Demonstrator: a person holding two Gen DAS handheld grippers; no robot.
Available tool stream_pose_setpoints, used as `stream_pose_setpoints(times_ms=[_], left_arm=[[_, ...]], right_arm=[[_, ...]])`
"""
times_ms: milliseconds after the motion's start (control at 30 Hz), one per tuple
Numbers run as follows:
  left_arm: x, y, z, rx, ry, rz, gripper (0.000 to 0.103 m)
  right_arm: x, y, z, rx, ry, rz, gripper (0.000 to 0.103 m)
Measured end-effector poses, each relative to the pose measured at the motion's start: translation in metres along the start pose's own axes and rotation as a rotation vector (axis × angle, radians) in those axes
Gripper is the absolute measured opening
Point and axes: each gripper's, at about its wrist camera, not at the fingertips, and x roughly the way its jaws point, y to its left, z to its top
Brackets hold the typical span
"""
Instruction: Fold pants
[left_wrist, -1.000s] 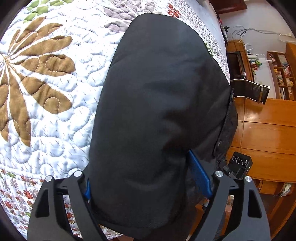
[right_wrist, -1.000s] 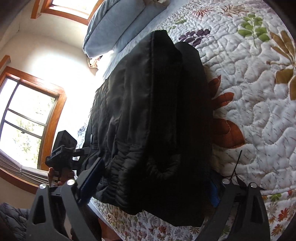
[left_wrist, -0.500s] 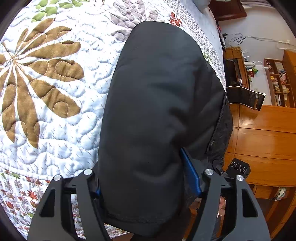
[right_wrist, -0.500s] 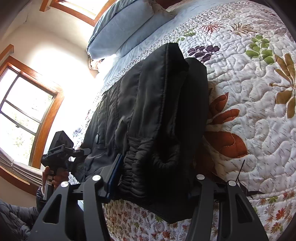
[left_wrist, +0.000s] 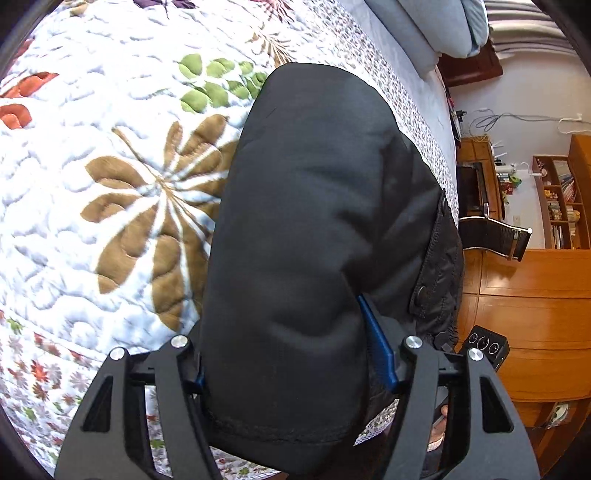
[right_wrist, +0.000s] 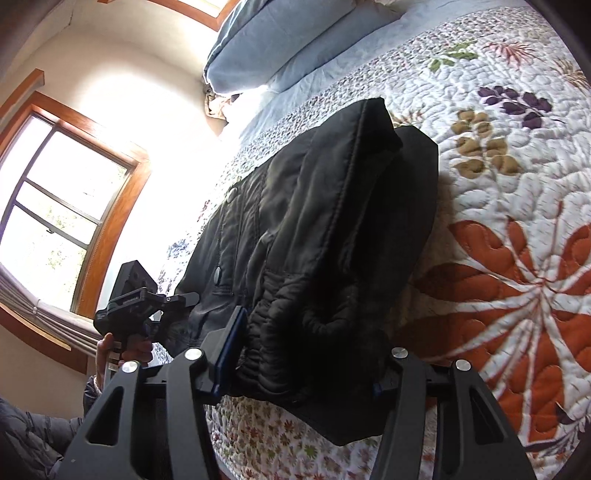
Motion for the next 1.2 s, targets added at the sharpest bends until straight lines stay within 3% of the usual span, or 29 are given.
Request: stream_pose_setpoints(times_ms=[167,500,833,1200], left_arm=[[-0.015,0.018,0.021,-0.033,-0.043,0.002,0.065],[-0.009,0.015,0.065,-0.012,-0.063,0.011,0.067],[0.012,-0.012,0.086,0.053,-0.062,0.023,0.068],[0.017,-0.001,0.083,0.064,-0.078,-0.007,0.071]], right_arm=[[0.029,0.005,0.022,0.011,0.006,0.009,0.055],[0.052,-0.008,0.058,0.076,-0.017,0.009,0.055],[0.040,-0.033,0.062,0.134,-0.078,0.009,0.055],[0.044,-0.030,0.057,0.139,-0.075,0.010,0.055]])
